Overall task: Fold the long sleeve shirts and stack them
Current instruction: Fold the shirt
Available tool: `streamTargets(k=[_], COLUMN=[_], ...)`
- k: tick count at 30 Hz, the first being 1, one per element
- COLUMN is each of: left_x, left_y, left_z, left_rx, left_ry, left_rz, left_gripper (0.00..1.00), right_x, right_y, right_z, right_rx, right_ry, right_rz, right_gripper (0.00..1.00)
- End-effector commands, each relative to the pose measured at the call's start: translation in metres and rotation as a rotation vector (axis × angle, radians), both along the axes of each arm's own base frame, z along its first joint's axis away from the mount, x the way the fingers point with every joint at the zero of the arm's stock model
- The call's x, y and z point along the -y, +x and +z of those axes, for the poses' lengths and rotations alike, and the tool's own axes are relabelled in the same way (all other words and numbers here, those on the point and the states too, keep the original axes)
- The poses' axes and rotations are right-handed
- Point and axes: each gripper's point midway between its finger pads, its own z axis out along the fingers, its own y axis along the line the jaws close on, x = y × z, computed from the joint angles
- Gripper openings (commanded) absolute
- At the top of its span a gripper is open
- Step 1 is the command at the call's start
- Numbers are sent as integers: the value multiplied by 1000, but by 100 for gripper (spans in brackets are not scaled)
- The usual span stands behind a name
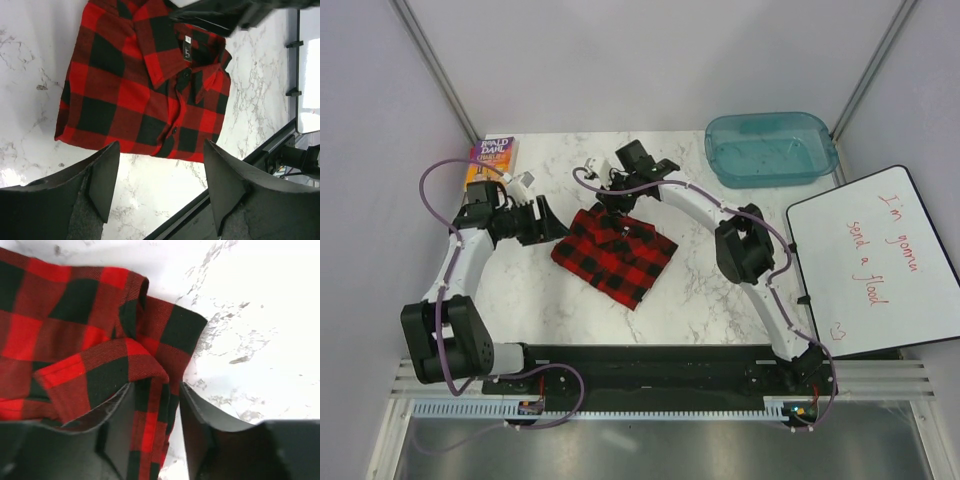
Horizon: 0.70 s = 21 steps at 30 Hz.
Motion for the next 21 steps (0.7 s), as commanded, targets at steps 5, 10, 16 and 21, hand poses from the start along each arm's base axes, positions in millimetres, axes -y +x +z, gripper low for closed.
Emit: streamTargets(k=[5,10,16,21], left_x=[-26,-30,-13,3], left_y=[66,63,18,-19], left_z=[-45,-85,-106,-109], left_rx=[-55,-209,-371,-449], left_ry=[85,126,91,40], left_rz=[54,28,-32,-42], left_gripper=[59,52,24,2], right_x=[87,111,123,133], right_y=[39,-26,-111,-131], right_z=[131,121,60,9], right_rx=[171,-89,-444,-529], right_ry=[153,169,142,45], right_rz=[-250,-306,-305,-320], right_gripper=[57,53,44,36])
